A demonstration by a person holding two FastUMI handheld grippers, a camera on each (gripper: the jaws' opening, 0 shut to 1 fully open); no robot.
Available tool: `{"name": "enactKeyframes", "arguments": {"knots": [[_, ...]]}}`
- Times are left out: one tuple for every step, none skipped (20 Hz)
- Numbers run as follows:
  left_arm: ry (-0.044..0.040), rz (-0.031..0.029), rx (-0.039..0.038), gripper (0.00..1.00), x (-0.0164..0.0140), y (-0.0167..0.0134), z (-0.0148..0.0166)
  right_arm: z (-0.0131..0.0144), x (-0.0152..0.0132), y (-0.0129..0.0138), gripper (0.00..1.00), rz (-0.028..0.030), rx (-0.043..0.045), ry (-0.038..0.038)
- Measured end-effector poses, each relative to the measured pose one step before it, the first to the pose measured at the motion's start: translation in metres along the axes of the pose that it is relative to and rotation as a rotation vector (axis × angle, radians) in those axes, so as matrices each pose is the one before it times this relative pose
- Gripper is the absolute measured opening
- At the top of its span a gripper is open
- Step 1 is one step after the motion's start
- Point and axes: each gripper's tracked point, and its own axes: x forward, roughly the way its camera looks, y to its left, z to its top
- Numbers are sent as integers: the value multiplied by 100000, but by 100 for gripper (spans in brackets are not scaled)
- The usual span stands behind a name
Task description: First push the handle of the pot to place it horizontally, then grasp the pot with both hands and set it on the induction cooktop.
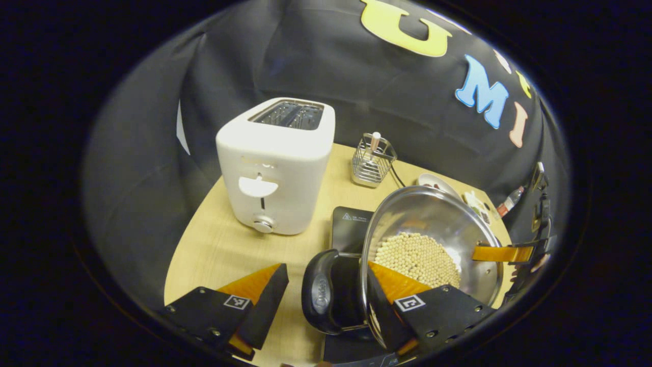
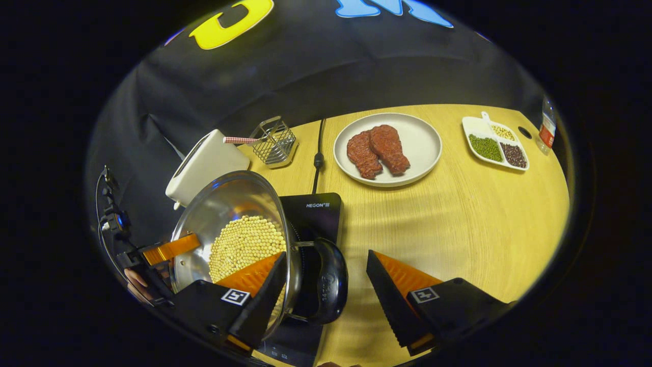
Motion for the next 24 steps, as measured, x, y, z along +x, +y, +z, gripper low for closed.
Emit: {"name": "enactKeyframes", "arguments": {"knots": [[-852, 1717, 1299, 87, -524, 118, 122, 186, -596, -254, 92, -545, -994, -1079], [-1001, 1539, 2058, 86, -660, 64, 509, 175, -683, 18, 98, 103, -384, -1192], [-1055, 1617, 2661, 87, -731, 89, 445, 197, -713, -34, 98, -78, -52, -1037], [-1628, 1700, 3000, 87, -735, 97, 622, 252, -674, -51, 98, -112, -183, -1348], [-1304, 1293, 3004, 87, -846, 102, 588, 321, -745, -121, 98, -455, -346, -1489], [-1154, 2082, 2794, 87, -796, 154, 554, 273, -816, -230, 98, -686, -182, -1589], [-1962, 2782, 2440, 82, -1144, 377, 580, 434, -853, -244, 98, -563, 98, -1918], [-3079, 3027, 1233, 87, -1218, 324, 978, 408, -1038, -278, 98, -604, 225, -2126], [-3847, 2161, 219, 87, -1068, 64, 971, 540, -1084, -428, 98, -814, 93, -2470], [-5116, 1631, -528, 87, -983, -93, 1167, 598, -1175, -527, 98, -876, -511, -3012], [-5048, -219, -971, 87, -968, -579, 1081, 704, -1186, -770, 98, -1755, -1069, -3345], [-4599, 177, -380, 87, -1176, -632, 1078, 666, -1166, -989, 98, -1944, -1259, -3315], [-4076, 1315, -211, 87, -1284, -376, 950, 709, -1270, -768, 98, -1535, -1288, -3561], [-3124, 262, -795, 82, -913, -622, 890, 779, -1136, -786, 98, -1219, -1199, -3429], [-3465, -283, -1618, 82, -1220, -929, 965, 732, -1109, -741, 98, -975, -1337, -3540], [-2773, -1149, -2108, 86, -905, -1264, 906, 644, -983, -703, 98, -1048, -1267, -2829], [-1258, -1089, -1658, 83, -812, -1286, 632, 569, -908, -687, 98, -1180, -1219, -2291], [-1563, 47, -1022, 86, -661, -897, 541, 535, -1265, -833, 98, -1130, -1012, -2745], [-761, 36, -871, 86, -330, -906, 511, 609, -949, -620, 98, -754, -382, -2402], [-581, -288, -500, 86, -745, -1175, 242, 269, -1119, -568, 98, -565, -52, -1658], [-1000, 482, -423, 86, -581, -1050, 578, 218, -405, -693, 98, -747, 127, -1314], [-1446, 328, -275, 86, -791, -1069, 659, 125, -731, -593, 97, -343, 63, -998], [-2637, 1205, -182, 86, -780, -833, 856, 94, -672, -736, 97, -558, -314, -958], [-4224, 777, -29, 86, -779, -1080, 1161, 228, -765, -802, 97, -622, -1017, -1562]]}}
